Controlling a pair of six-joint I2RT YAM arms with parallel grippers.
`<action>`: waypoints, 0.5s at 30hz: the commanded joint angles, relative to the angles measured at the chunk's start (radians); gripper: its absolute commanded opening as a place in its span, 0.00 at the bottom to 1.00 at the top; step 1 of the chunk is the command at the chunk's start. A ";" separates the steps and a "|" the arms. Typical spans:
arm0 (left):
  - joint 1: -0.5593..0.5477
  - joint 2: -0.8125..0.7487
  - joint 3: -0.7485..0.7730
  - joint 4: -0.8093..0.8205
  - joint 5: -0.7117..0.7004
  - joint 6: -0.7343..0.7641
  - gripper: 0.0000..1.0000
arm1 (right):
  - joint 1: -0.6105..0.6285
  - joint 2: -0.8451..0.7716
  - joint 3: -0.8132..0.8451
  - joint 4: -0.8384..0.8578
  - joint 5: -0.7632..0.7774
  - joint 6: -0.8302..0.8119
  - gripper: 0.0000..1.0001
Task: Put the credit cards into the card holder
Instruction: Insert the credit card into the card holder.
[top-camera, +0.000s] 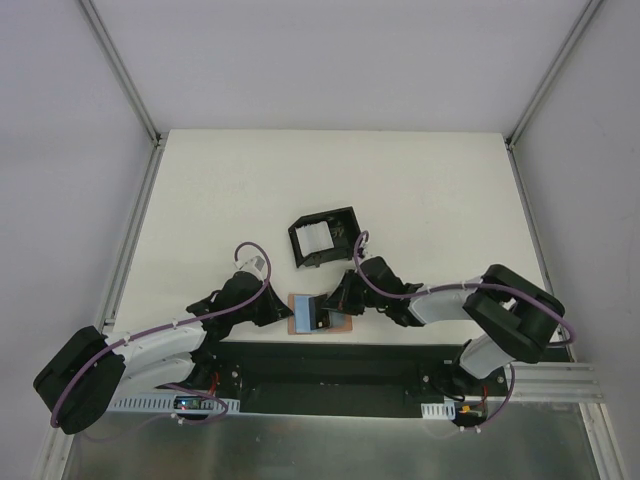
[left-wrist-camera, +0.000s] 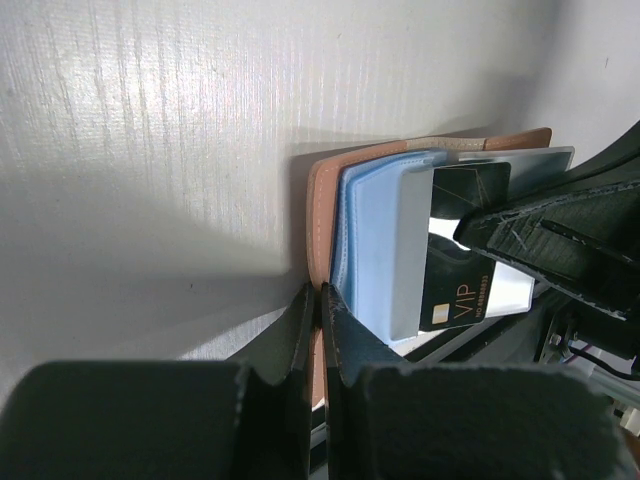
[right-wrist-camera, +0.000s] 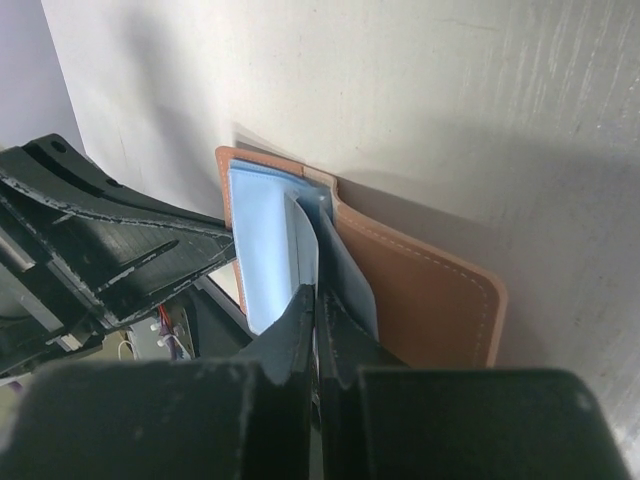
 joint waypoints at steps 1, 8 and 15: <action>-0.007 0.001 -0.015 0.016 -0.017 -0.003 0.00 | 0.025 0.060 0.038 0.000 0.012 0.021 0.01; -0.006 -0.020 -0.030 0.014 -0.018 -0.009 0.00 | 0.025 -0.031 0.021 -0.130 0.093 -0.032 0.29; -0.007 -0.032 -0.041 0.011 -0.014 -0.009 0.00 | 0.031 -0.075 0.049 -0.244 0.104 -0.075 0.39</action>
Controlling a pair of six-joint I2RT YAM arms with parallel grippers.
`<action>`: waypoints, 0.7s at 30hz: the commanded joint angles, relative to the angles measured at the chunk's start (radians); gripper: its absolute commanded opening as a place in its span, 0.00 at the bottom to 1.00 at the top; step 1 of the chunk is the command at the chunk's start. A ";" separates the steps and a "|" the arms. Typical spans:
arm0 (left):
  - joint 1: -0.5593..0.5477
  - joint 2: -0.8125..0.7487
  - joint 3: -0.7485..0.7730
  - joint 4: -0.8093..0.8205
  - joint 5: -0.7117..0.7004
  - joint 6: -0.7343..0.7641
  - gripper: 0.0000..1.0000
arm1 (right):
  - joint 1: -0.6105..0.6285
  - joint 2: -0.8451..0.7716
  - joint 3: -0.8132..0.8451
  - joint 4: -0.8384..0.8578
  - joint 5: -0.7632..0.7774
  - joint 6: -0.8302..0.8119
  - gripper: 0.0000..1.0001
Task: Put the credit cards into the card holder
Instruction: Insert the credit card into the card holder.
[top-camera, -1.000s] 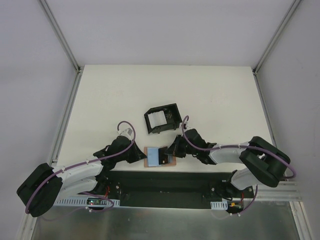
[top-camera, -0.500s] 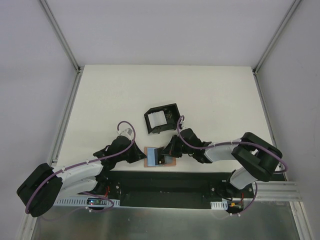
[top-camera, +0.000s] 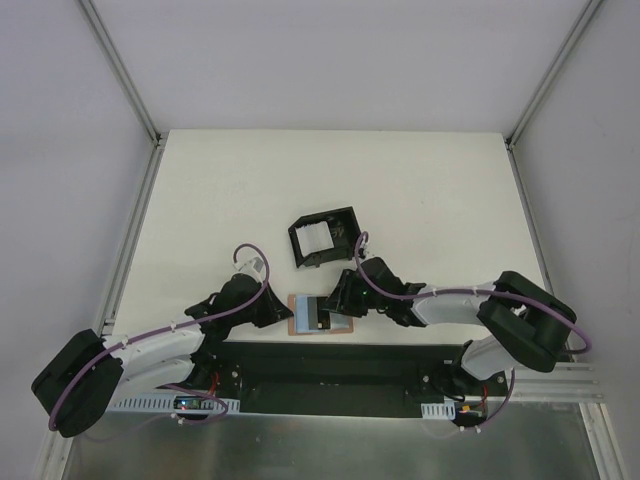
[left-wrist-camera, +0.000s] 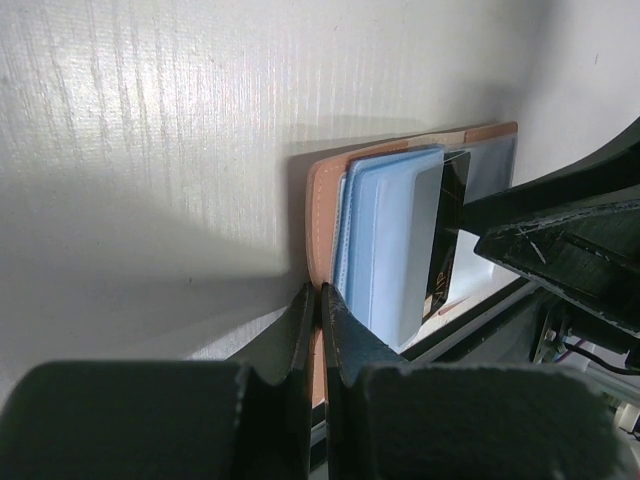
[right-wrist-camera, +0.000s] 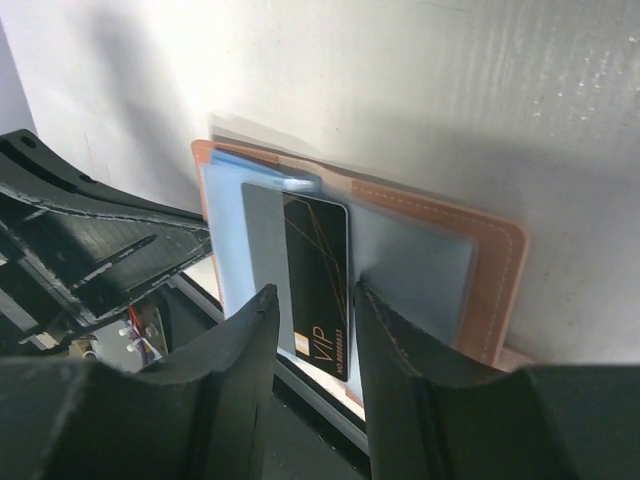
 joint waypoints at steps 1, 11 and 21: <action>-0.007 -0.007 -0.015 -0.008 -0.013 -0.004 0.00 | 0.008 -0.016 0.031 -0.113 0.032 -0.047 0.38; -0.007 0.008 0.006 -0.004 -0.002 0.007 0.00 | 0.065 0.095 0.156 -0.098 -0.032 -0.067 0.36; -0.006 0.000 0.015 -0.004 -0.002 0.012 0.00 | 0.077 0.127 0.216 -0.090 -0.057 -0.108 0.31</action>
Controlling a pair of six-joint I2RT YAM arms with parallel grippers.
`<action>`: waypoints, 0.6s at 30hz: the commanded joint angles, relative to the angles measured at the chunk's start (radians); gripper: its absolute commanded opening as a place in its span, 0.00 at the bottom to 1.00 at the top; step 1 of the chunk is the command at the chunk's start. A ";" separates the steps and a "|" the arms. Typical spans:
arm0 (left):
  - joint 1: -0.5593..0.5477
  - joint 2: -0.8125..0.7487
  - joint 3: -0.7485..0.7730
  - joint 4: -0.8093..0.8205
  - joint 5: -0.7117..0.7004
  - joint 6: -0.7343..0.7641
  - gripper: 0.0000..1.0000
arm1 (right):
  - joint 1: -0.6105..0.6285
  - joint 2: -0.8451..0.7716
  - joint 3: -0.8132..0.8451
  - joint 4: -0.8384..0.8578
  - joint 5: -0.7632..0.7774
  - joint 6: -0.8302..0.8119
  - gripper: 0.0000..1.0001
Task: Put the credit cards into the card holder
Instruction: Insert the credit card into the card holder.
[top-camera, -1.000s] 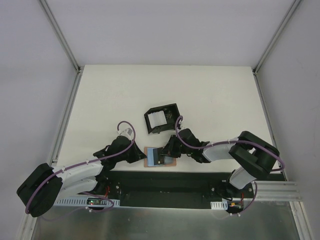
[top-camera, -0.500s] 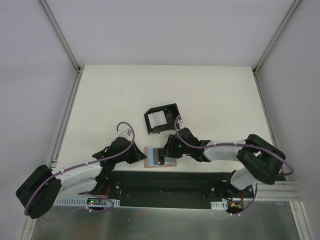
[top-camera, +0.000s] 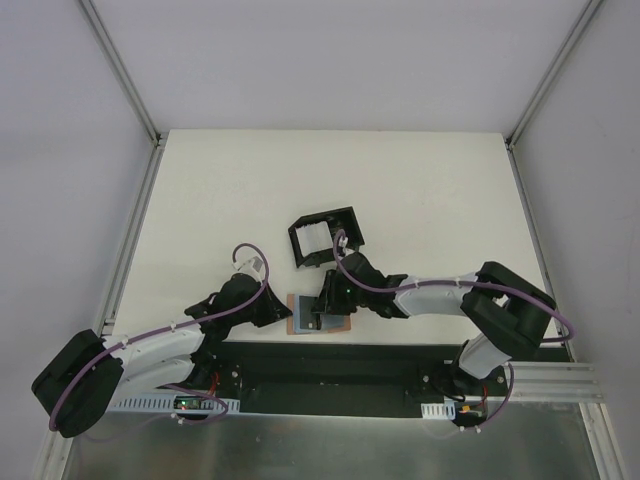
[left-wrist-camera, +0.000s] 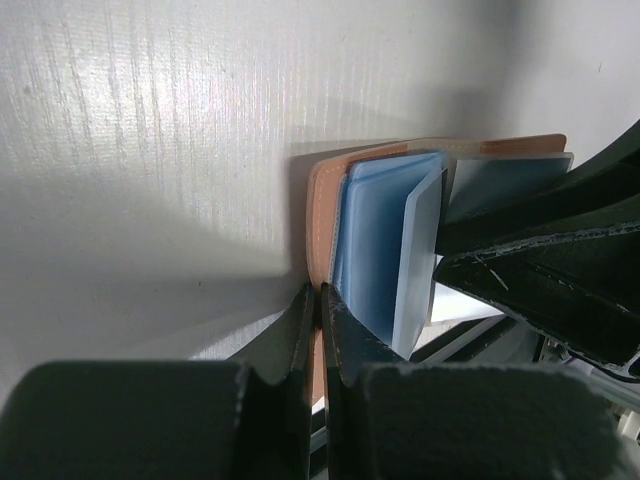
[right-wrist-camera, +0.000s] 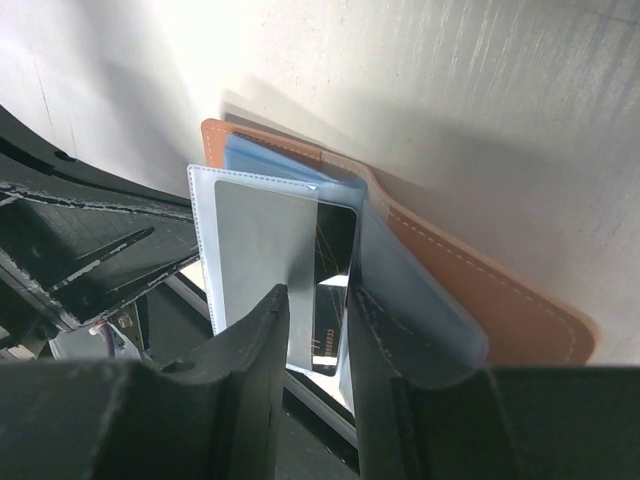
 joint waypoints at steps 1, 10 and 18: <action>-0.008 0.001 0.016 -0.005 0.000 0.013 0.00 | 0.020 0.025 0.055 0.050 -0.037 -0.019 0.30; -0.008 0.004 0.018 -0.011 0.005 0.020 0.00 | 0.021 -0.033 0.025 0.096 -0.011 -0.075 0.19; -0.006 0.007 0.022 -0.014 0.007 0.025 0.00 | 0.024 -0.028 0.009 0.178 -0.045 -0.095 0.22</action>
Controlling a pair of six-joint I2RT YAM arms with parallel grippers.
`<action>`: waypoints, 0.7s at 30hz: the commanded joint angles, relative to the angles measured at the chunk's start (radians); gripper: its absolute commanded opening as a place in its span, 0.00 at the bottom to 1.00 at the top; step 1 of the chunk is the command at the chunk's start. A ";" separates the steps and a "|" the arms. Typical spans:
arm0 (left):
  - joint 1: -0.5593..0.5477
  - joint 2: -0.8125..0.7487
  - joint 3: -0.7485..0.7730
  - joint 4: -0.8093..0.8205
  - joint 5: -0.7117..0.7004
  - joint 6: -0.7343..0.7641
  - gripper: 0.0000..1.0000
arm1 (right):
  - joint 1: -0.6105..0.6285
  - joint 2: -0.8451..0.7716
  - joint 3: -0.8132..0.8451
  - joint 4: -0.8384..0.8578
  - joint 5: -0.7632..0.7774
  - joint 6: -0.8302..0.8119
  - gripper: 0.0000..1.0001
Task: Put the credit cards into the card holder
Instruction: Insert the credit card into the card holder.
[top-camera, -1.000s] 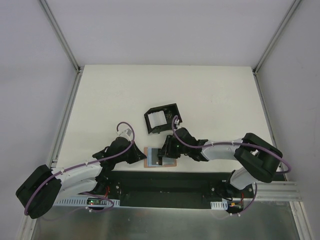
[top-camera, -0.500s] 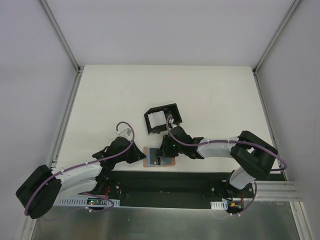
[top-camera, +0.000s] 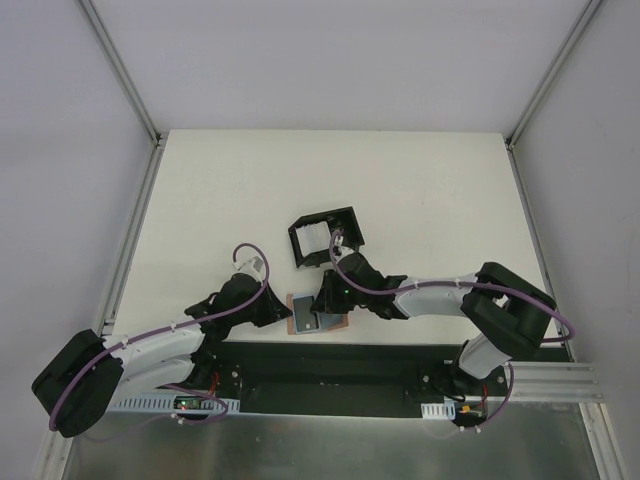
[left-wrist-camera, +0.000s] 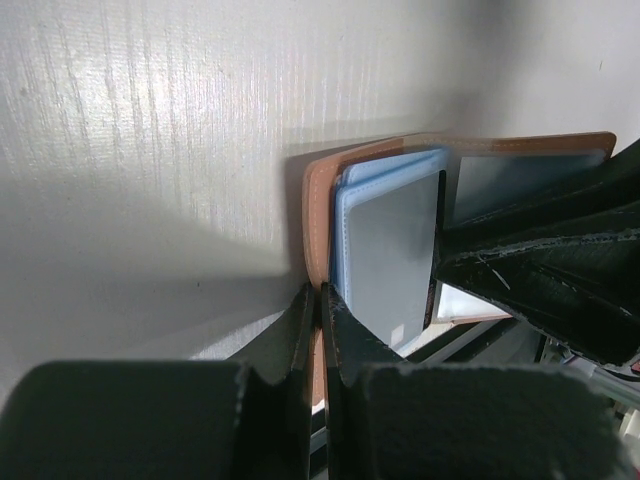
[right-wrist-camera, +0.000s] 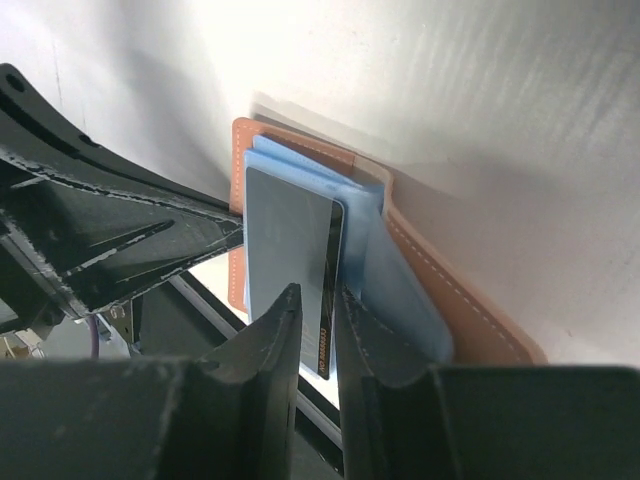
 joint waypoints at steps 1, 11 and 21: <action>-0.007 0.007 0.021 -0.013 0.007 0.017 0.00 | 0.018 -0.024 0.006 0.159 -0.059 -0.021 0.21; -0.007 -0.023 0.022 -0.026 0.010 0.020 0.00 | 0.018 -0.047 0.013 0.042 0.018 -0.015 0.34; -0.007 -0.162 0.044 -0.091 0.029 0.025 0.00 | 0.049 -0.122 0.145 -0.292 0.137 -0.134 0.54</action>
